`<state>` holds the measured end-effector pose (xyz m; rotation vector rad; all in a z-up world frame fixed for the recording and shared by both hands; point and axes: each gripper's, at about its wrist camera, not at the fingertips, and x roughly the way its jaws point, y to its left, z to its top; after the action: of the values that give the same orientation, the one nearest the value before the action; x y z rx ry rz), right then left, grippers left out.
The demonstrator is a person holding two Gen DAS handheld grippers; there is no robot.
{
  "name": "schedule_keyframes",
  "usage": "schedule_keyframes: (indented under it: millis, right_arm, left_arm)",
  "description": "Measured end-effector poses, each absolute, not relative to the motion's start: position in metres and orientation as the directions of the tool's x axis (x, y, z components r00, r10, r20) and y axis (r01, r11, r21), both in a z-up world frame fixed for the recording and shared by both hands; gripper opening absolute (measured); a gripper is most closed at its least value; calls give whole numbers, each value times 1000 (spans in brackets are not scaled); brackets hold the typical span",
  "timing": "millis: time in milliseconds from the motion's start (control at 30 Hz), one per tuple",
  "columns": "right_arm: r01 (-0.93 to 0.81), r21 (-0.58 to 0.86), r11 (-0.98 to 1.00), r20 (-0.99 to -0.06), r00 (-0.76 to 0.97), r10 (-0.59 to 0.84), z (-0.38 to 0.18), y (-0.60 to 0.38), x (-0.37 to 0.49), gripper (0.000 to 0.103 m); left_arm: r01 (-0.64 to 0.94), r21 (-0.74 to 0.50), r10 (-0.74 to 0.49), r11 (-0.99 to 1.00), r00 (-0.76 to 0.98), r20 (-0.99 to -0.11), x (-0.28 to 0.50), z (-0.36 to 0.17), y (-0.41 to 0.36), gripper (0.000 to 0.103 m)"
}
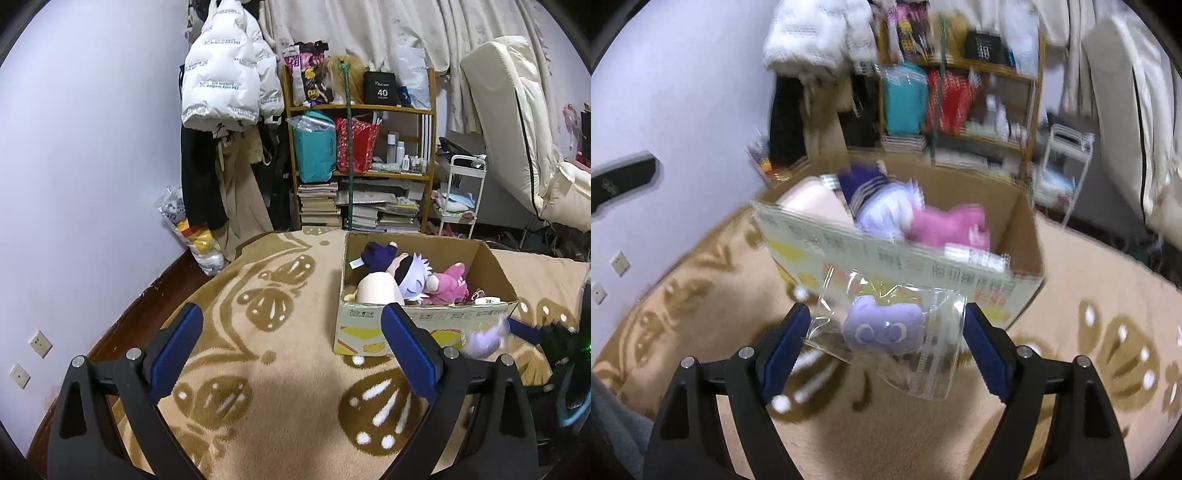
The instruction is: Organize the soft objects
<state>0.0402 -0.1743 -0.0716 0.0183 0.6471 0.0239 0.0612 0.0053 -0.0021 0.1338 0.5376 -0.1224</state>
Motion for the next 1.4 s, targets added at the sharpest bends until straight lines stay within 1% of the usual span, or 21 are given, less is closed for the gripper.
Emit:
schedule_keyframes:
  millis: [67, 167, 367, 667, 700, 733, 767, 900, 1033, 1267, 1400]
  right_arm:
    - [-28, 21, 999, -551, 834, 35, -56, -175, 35, 87]
    - [-29, 10, 1000, -528, 849, 30, -43, -177, 48, 88]
    - [-15, -28, 1000, -548, 836, -3, -39, -192, 90, 88]
    - [22, 34, 999, -579, 815, 2, -48, -219, 112, 89]
    - [26, 39, 999, -577, 817, 1, -48, -221, 111, 94]
    - [30, 43, 999, -570, 822, 0, -46, -222, 109, 101]
    - [31, 50, 998, -560, 828, 2, -44, -223, 106, 103]
    - [37, 70, 997, -551, 835, 8, -34, -227, 88, 103]
    - [53, 53, 997, -527, 850, -17, -22, -228, 64, 103]
    - [43, 70, 997, -471, 882, -5, 1, -228, 20, 103]
    - [50, 80, 996, -456, 890, -8, 9, -230, 4, 103]
  left_arm:
    - [157, 102, -85, 982, 859, -505, 58, -1, 3, 96]
    - [165, 109, -92, 980, 866, -492, 55, 1, 1, 96]
    - [166, 109, -95, 980, 876, -472, 50, 2, -2, 96]
    - [170, 121, -95, 978, 880, -465, 46, 0, -4, 96]
    - [172, 120, -97, 978, 880, -464, 46, 0, -4, 96]
    - [175, 113, -105, 978, 882, -460, 46, 0, -4, 96]
    - [178, 107, -110, 978, 882, -458, 45, 1, -5, 96]
    - [186, 97, -125, 978, 886, -446, 39, 3, -5, 96]
    - [197, 81, -143, 977, 888, -438, 32, 9, -6, 96]
    - [214, 105, -150, 971, 891, -429, 22, 13, -9, 96]
    - [226, 109, -159, 968, 889, -430, 20, 15, -10, 96]
